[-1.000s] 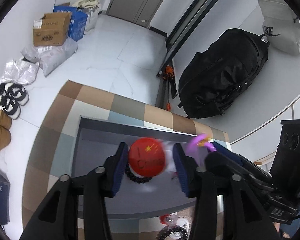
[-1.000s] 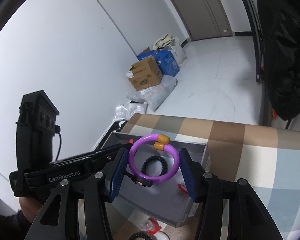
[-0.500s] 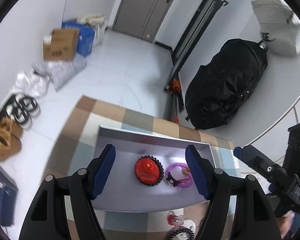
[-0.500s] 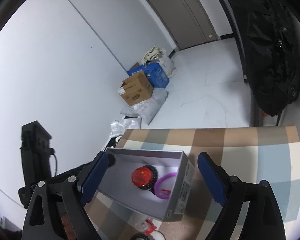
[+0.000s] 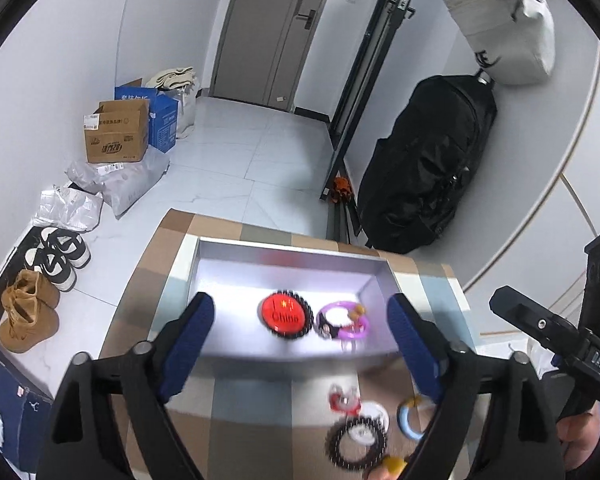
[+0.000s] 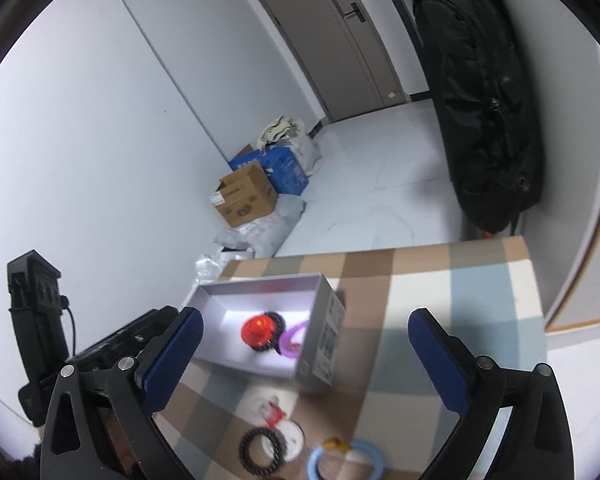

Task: Organize jewelry
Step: 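Withdraw both grippers from the box toward the remaining jewelry, then lower the left gripper onto the red-and-clear pacifier charm and close it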

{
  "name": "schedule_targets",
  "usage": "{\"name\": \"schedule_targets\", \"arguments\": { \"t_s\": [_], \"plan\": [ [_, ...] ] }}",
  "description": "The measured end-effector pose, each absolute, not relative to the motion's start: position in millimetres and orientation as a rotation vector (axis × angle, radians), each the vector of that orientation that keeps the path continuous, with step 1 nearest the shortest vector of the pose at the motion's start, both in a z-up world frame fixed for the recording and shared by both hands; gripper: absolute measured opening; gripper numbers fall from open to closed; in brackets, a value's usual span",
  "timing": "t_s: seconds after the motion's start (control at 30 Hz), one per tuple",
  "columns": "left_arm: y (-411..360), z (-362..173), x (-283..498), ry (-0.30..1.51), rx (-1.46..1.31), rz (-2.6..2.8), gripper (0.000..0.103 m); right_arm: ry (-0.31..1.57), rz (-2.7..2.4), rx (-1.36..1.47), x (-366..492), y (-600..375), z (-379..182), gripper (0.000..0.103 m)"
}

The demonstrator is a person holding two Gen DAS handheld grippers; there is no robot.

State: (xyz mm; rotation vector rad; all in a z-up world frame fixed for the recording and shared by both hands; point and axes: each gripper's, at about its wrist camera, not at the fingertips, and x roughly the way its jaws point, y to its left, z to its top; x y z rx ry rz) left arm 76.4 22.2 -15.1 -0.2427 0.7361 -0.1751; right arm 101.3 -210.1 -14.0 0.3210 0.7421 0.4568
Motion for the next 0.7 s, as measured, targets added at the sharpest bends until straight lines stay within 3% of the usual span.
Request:
{"name": "schedule_targets", "arguments": {
  "t_s": [0.7],
  "plan": [
    [-20, -69, 73, 0.954, -0.183, -0.301, 0.09, 0.812, 0.351, 0.365, 38, -242, -36, 0.103]
  ]
}}
